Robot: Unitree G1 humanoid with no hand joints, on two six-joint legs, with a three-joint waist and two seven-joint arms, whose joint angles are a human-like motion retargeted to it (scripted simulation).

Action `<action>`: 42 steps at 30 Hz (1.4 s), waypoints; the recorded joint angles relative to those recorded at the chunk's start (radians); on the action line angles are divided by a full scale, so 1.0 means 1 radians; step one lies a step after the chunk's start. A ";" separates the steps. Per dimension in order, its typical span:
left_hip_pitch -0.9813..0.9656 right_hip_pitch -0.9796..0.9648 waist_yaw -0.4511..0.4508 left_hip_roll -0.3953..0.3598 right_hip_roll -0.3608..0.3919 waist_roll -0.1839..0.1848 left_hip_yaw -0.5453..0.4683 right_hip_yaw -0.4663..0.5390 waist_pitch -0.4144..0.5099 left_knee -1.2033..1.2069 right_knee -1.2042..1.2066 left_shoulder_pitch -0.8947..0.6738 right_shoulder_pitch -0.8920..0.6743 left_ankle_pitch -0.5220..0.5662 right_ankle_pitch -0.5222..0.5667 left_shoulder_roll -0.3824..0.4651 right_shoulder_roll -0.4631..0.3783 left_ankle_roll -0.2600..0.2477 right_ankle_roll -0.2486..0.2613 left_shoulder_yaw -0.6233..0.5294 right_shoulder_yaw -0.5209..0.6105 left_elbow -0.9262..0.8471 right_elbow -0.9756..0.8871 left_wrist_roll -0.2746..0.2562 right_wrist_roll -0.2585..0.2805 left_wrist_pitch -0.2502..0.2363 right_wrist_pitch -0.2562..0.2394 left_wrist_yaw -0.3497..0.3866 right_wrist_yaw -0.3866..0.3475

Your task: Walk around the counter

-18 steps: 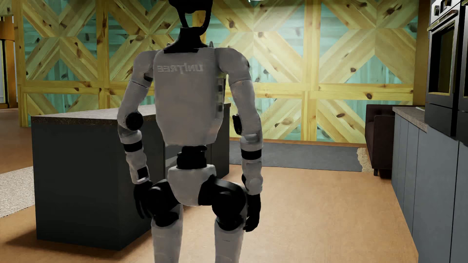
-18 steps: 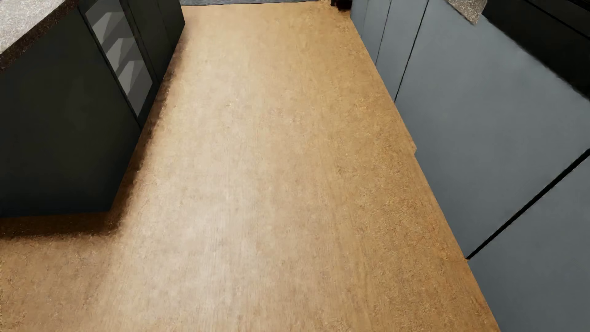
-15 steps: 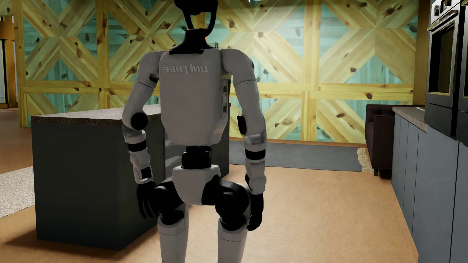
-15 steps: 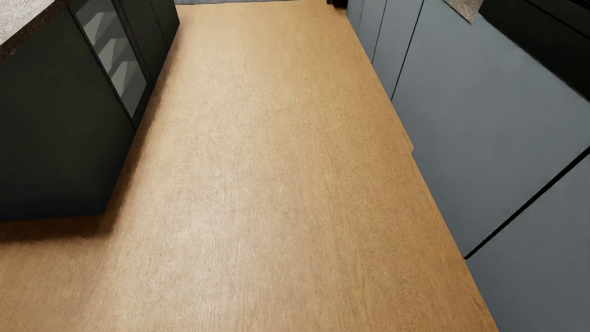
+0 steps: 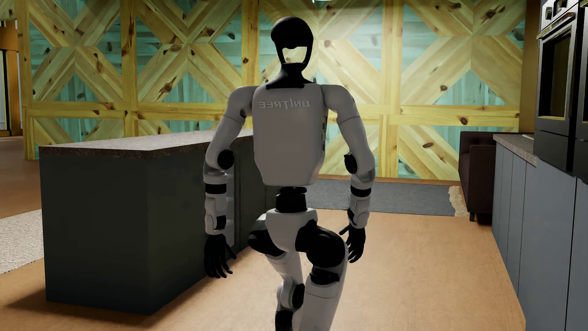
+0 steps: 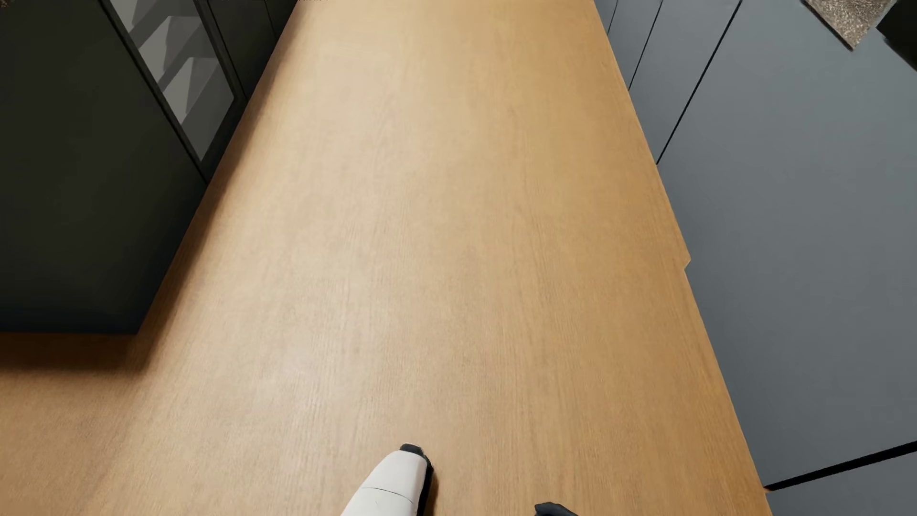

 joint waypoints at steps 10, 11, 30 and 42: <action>0.575 -0.717 -0.296 -0.107 -0.009 0.053 0.000 0.000 0.031 -0.087 0.687 -0.076 0.170 -0.177 0.619 -0.001 0.007 0.000 0.000 0.039 0.072 -0.159 0.194 0.000 0.000 0.000 0.000 0.000 0.000; 0.664 -0.775 -0.341 -0.100 -0.008 0.064 0.000 0.000 0.029 -0.147 0.503 -0.083 0.190 -0.187 0.678 0.006 0.002 0.000 0.000 0.045 0.061 -0.197 0.184 0.000 0.000 0.000 0.000 0.000 0.000; 0.158 -0.086 -0.037 0.042 0.027 0.038 0.000 0.000 -0.037 -0.339 0.004 0.015 0.030 0.113 0.060 0.016 -0.062 0.000 0.000 0.062 -0.071 -0.109 -0.021 0.000 0.000 0.000 0.000 0.000 0.000; 0.716 -0.711 -0.316 -0.122 -0.005 0.060 0.000 0.000 -0.012 -0.156 0.545 -0.024 0.205 -0.136 0.666 0.012 0.037 0.000 0.000 0.104 -0.021 -0.225 0.206 0.000 0.000 0.000 0.000 0.000 0.000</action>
